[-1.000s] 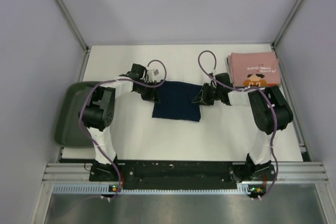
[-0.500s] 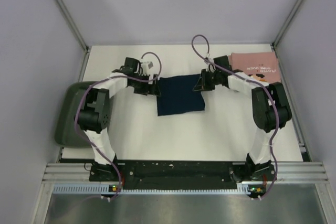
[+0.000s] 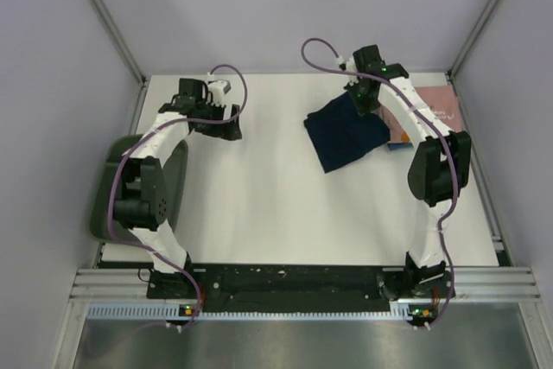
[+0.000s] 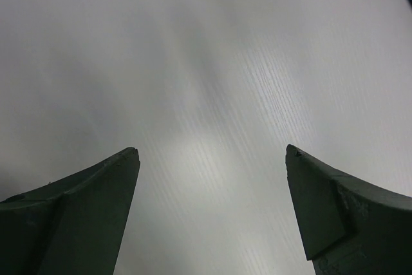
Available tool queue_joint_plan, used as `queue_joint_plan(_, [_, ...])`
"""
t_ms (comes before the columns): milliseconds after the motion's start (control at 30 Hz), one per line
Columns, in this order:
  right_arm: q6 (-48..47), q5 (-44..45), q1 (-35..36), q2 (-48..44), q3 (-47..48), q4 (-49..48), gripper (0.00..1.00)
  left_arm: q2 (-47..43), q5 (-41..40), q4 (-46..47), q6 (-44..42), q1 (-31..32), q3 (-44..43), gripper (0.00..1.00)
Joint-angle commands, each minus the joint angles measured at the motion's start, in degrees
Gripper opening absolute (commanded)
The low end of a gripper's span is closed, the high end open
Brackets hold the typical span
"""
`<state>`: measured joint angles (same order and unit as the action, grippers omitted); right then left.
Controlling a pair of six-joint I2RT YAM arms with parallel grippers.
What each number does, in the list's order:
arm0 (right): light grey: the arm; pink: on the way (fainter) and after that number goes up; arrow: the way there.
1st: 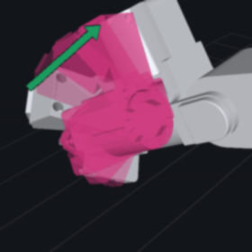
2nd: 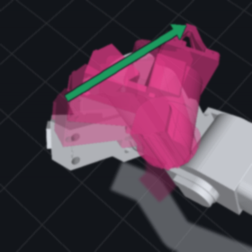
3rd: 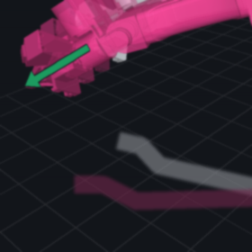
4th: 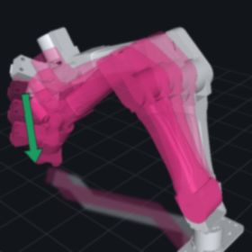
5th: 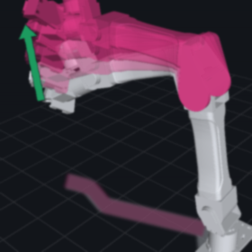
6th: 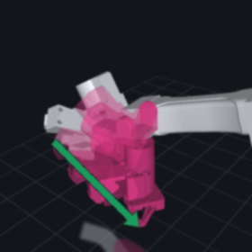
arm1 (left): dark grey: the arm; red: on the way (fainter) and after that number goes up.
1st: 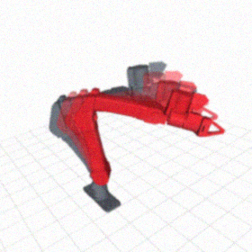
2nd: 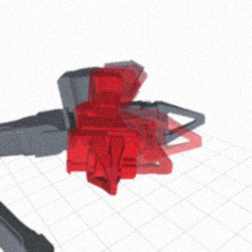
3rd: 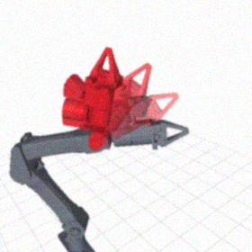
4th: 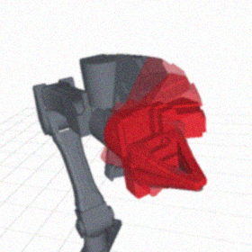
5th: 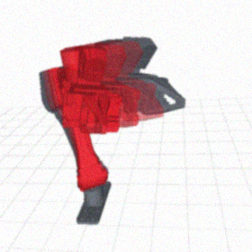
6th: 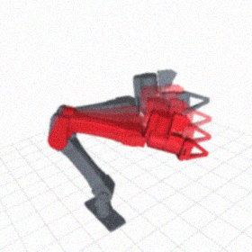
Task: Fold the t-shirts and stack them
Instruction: Put the neatly folded tshirt into the corner of the board with the right arm
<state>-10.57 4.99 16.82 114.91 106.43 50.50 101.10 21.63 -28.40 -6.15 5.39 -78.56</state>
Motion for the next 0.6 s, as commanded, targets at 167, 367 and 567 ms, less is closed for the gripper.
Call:
queue_joint_plan(167, [-10.61, 18.47, -5.12, 0.84, 17.04, 11.10, 0.00, -2.22, 1.13, -1.92, -3.60, 0.15, -1.33, 0.99])
queue_joint_plan(367, [-11.49, 19.09, -8.11, -0.12, 22.50, 13.04, 0.00, -2.22, 1.14, -4.29, -5.36, 0.15, -2.30, 0.99])
queue_joint_plan(567, [-12.02, 16.64, -11.01, -1.88, 23.99, 12.78, 0.00, -3.54, 1.14, -3.76, -6.06, 0.15, -1.33, 0.99])
